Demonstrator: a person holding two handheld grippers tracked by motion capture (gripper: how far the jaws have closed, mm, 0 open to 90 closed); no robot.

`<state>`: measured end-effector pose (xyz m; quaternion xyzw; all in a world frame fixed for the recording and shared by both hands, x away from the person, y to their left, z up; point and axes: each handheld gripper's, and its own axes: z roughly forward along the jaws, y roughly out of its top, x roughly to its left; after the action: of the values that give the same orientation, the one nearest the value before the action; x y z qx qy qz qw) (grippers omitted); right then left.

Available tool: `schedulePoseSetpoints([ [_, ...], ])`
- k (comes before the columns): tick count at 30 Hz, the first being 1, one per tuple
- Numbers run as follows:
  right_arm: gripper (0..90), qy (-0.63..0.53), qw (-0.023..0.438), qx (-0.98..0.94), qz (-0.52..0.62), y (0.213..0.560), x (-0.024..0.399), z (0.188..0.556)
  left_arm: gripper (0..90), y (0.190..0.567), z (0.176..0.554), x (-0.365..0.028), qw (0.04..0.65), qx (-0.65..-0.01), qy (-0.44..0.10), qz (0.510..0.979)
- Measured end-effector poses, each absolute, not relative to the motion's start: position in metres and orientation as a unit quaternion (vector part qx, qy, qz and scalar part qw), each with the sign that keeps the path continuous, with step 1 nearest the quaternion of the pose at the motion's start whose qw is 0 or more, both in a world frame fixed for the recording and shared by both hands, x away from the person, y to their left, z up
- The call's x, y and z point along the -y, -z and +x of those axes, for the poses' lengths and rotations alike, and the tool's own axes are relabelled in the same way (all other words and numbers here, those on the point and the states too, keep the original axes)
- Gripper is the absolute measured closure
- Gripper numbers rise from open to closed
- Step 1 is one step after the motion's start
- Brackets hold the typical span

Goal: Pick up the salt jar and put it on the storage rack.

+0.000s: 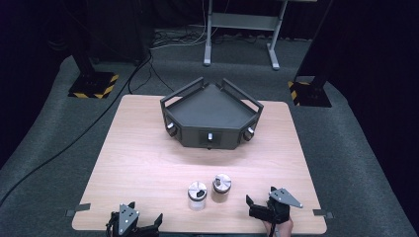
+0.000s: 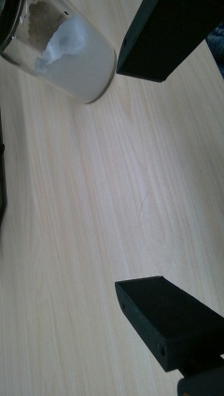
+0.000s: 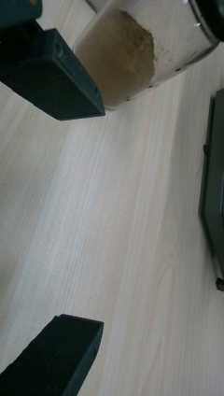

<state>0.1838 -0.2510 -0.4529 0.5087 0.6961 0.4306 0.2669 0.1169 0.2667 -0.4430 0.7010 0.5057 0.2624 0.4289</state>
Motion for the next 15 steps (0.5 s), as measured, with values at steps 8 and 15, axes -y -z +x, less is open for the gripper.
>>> schedulePoseSetpoints([
  [8, 0.0, -0.422, 0.262, -0.698, 0.515, 0.457, 0.250, 0.187, 0.1, 0.448, 0.120, -0.253, 0.421, -0.495, -0.252, 0.717],
  [15, 0.0, -0.423, 0.263, -0.695, 0.519, 0.458, 0.250, 0.186, 0.1, 0.453, 0.125, -0.236, 0.423, -0.475, -0.243, 0.732],
])
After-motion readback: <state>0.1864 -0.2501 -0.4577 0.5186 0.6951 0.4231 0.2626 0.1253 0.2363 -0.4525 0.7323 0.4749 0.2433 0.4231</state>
